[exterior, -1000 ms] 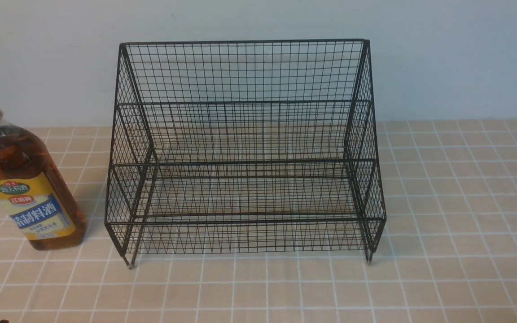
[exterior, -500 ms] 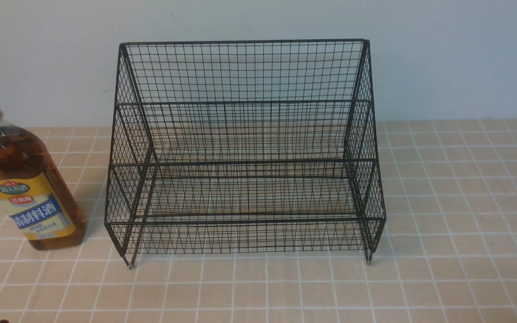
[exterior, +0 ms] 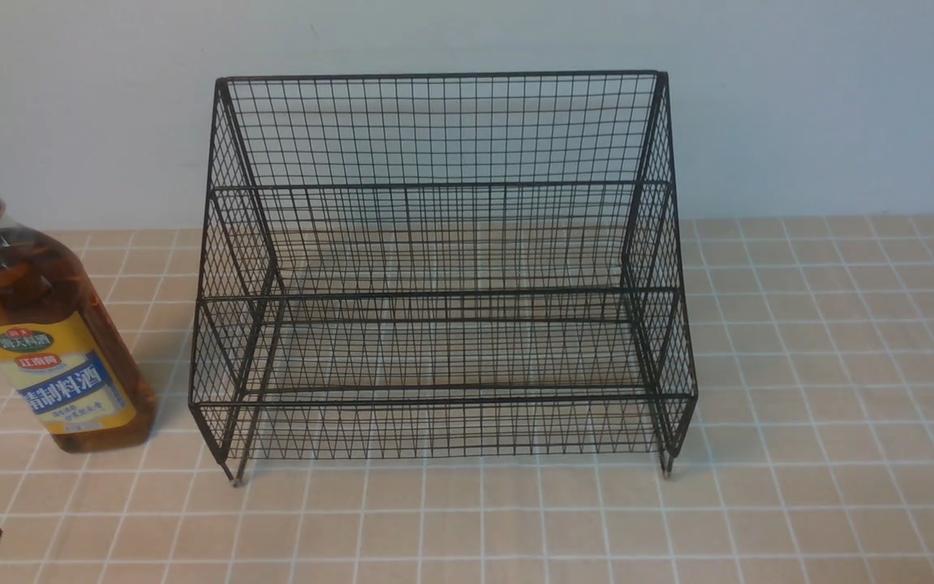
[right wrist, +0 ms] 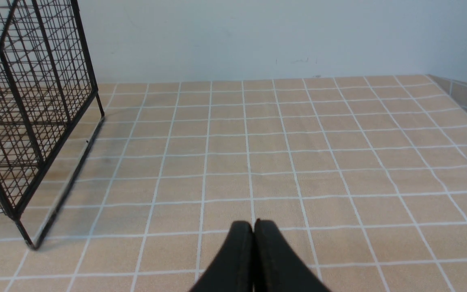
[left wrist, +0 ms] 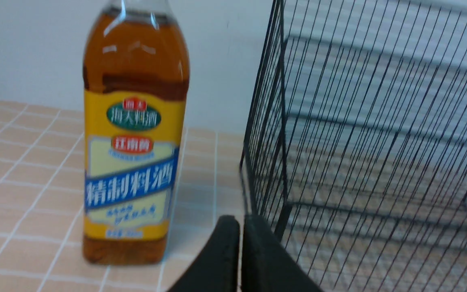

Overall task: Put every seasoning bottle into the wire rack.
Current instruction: Use the left arm to grab the condiment bottle closest to it

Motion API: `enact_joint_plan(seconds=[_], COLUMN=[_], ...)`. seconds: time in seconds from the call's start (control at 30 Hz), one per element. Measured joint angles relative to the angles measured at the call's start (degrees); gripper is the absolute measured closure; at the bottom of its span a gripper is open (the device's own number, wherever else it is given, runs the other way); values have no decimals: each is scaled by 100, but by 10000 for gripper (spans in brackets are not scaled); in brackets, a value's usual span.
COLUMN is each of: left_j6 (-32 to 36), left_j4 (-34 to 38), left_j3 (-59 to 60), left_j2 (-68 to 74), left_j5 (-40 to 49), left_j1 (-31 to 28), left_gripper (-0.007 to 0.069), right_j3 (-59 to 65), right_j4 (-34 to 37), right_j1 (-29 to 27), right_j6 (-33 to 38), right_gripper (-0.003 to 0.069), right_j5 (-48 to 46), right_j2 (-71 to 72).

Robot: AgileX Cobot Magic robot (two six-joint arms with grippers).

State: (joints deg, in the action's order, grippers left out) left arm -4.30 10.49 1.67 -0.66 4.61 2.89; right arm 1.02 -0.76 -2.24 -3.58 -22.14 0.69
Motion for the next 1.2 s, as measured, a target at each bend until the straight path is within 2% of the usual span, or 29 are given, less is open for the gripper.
enact_joint_plan(seconds=[0.1, 0.17, 0.23, 0.3, 0.4, 0.43, 0.57, 0.77, 0.97, 1.1, 1.13, 1.17, 1.2], left_j6=[-30, 23, 264, 534, 1095, 1095, 1543, 1595, 1810, 1869, 1869, 1869, 1869], left_j4=[251, 331, 371, 398, 409, 409, 409, 409, 417, 538, 538, 542, 542], left_j3=[0, 0, -7, -140, -909, -909, -2090, -2954, -3170, -3174, -3174, -3174, -3174], left_j2=[0, 0, 0, 103, 766, 822, 2322, 3857, 4665, 5049, 5079, 5181, 5213], left_j5=[-641, -1564, -2603, -2889, -2735, -2705, -1884, -1423, -1591, -2162, -2180, -2328, -2359], left_j1=[0, 0, 0, 0, 0, 0, 0, 0, -56, -385, -424, -583, -601], left_gripper=[631, 631, 631, 631, 631, 631, 631, 627, 542, 396, 382, 329, 314], right_j3=[0, 0, 0, 0, 0, 0, 0, 0, 0, 0, 0, 0, 0], right_j4=[0, 0, 0, 0, 0, 0, 0, 0, 0, 0, 0, 0, 0], right_j1=[0, 0, 0, 0, 0, 0, 0, 0, 0, 0, 0, 0, 0], right_j6=[0, 0, 0, 0, 0, 0, 0, 0, 0, 0, 0, 0, 0], right_gripper=[674, 674, 674, 674, 674, 674, 674, 674, 674, 674, 674, 674, 674], right_j5=[0, 0, 0, 0, 0, 0, 0, 0, 0, 0, 0, 0, 0], right_j2=[0, 0, 0, 0, 0, 0, 0, 0, 0, 0, 0, 0, 0])
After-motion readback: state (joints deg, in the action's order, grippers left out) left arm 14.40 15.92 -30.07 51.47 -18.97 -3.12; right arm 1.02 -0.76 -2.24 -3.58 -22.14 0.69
